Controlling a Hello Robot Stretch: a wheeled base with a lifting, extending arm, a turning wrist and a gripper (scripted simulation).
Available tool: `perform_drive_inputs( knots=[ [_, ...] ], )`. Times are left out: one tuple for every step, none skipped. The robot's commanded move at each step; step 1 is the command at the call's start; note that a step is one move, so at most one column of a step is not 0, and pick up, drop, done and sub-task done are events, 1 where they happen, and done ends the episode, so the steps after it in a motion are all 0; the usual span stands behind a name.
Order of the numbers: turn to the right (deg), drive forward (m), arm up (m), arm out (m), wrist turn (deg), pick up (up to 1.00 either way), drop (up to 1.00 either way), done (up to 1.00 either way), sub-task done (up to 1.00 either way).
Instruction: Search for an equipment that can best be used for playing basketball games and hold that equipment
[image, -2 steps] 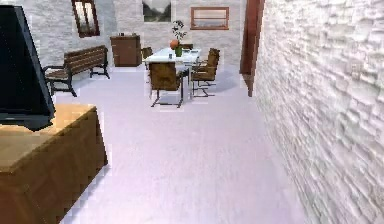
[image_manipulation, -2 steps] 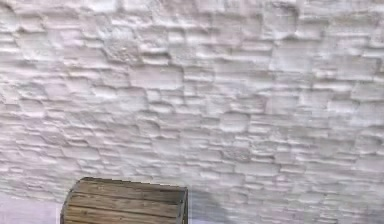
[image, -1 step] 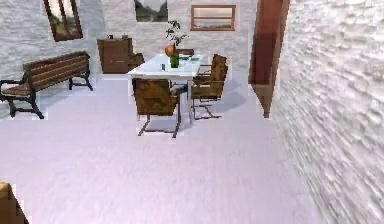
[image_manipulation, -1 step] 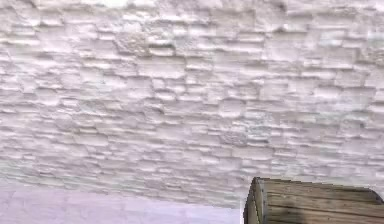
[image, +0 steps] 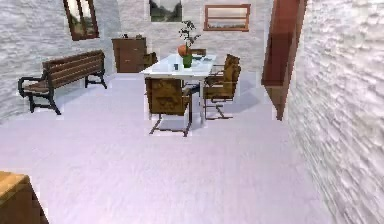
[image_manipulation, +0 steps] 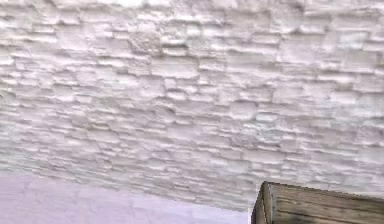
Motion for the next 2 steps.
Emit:
perform_drive_inputs(
  knots=[
    [0.0, 1.0, 0.0, 0.0, 0.0, 0.0, 0.0, 0.0, 0.0],
    [-45.0, 0.0, 0.0, 0.0, 0.0, 0.0, 0.0, 0.0, 0.0]
  ],
)
